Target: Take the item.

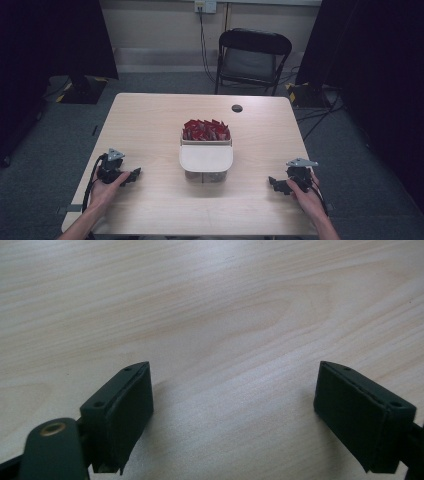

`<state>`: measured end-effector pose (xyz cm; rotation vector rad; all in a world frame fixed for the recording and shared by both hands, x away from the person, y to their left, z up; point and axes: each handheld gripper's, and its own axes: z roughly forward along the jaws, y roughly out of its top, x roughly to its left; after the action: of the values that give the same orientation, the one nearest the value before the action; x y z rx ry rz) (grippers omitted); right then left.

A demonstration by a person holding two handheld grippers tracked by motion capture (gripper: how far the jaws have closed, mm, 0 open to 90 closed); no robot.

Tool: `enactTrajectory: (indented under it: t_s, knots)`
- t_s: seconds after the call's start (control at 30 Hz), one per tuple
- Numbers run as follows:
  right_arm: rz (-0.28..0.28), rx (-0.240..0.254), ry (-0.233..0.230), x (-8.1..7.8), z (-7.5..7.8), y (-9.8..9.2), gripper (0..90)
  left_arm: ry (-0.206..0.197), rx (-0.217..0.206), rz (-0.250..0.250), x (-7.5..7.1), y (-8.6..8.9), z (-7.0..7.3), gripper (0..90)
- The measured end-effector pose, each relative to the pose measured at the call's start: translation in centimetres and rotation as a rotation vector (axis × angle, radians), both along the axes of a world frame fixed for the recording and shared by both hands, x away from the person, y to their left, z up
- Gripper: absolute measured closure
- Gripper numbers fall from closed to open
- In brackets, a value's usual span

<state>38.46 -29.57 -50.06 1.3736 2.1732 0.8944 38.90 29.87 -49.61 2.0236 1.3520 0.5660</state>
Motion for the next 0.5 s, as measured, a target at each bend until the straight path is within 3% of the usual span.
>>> enactTrajectory:
  t_s: [0.13, 0.3, 0.5]
  knots:
    - [0.000, 0.000, 0.000, 0.0, 0.0, 0.0, 0.0, 0.008, -0.058, 0.017, 0.0, 0.3, 0.1, 16.3]
    - [0.000, 0.000, 0.000, 0.0, 0.0, 0.0, 0.0, 0.000, -0.077, 0.009, 0.0, 0.5, 0.4, 18.9]
    - [0.000, 0.000, 0.000, 0.0, 0.0, 0.0, 0.0, -0.019, -0.059, -0.026, -0.1, 0.1, 1.1, 18.9]
